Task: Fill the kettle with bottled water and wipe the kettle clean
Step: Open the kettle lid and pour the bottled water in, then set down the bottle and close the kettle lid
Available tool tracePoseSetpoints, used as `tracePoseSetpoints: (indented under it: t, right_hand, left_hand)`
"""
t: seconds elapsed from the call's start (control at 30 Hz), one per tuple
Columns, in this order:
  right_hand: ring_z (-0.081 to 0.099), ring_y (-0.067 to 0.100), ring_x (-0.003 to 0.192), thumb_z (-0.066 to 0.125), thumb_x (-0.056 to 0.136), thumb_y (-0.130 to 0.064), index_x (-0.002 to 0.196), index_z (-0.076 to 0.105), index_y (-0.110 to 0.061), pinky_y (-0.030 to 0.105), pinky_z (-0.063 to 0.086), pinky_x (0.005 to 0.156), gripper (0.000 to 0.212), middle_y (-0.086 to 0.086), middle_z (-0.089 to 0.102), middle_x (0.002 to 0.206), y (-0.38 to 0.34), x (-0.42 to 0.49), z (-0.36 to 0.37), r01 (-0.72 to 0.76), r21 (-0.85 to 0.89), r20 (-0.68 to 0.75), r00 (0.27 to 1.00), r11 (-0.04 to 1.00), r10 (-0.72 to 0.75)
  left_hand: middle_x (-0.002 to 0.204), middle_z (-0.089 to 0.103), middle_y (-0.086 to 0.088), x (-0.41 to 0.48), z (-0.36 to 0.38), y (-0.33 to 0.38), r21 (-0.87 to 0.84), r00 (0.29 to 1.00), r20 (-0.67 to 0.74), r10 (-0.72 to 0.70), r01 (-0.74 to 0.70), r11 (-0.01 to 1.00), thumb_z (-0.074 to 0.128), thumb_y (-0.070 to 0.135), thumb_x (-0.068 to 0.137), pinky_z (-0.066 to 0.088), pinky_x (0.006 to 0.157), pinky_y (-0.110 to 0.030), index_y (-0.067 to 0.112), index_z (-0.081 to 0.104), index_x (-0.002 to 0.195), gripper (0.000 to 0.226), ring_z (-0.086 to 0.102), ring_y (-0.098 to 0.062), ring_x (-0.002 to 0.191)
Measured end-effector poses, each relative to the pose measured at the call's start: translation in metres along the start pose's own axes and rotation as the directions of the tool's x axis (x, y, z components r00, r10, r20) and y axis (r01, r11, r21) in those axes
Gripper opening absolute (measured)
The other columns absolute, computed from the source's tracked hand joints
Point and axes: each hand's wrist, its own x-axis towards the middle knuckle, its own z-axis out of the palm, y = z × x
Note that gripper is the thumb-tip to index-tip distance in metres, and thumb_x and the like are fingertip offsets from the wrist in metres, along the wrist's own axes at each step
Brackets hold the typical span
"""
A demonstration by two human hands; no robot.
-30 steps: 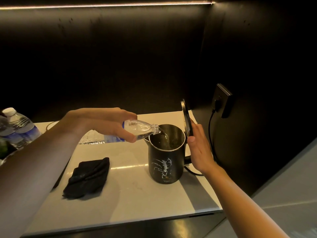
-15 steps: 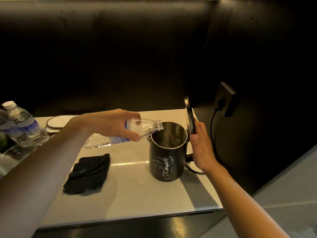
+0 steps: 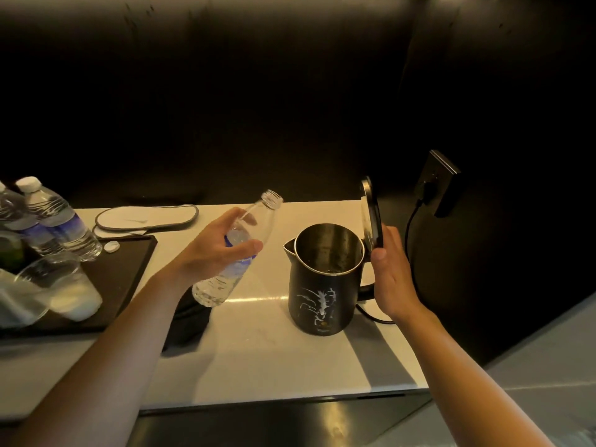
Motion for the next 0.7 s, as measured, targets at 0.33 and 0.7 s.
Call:
tracePoseSetpoints:
  t: [0.33,0.7]
  right_hand:
    - [0.049,0.018,0.131,0.020,0.083,-0.088,0.151,0.040,-0.016,0.042,0.046,0.103,0.101,0.001,0.047,0.141,-0.004,-0.004,0.000,-0.020,0.010,-0.003,1.000,1.000,0.020]
    - [0.035,-0.025,0.128,0.022,0.077,-0.093,0.141,0.032,-0.050,0.007,0.033,0.102,0.078,-0.025,0.040,0.140,-0.023,-0.011,0.001,-0.039,0.059,0.008,0.999,0.997,0.038]
  left_hand:
    - [0.135,0.047,-0.002,0.020,0.016,-0.068,-0.220,0.857,-0.497,-0.135,0.026,0.975,0.072,0.039,0.088,0.052,0.086,-0.025,0.027,0.044,0.135,0.056,0.054,-0.016,0.111]
    - [0.145,0.045,-0.010,0.037,0.006,-0.101,-0.296,0.787,-0.563,-0.252,0.092,0.951,0.073,0.035,0.088,0.046,0.090,-0.033,0.025,0.041,0.138,0.060,0.048,-0.022,0.119]
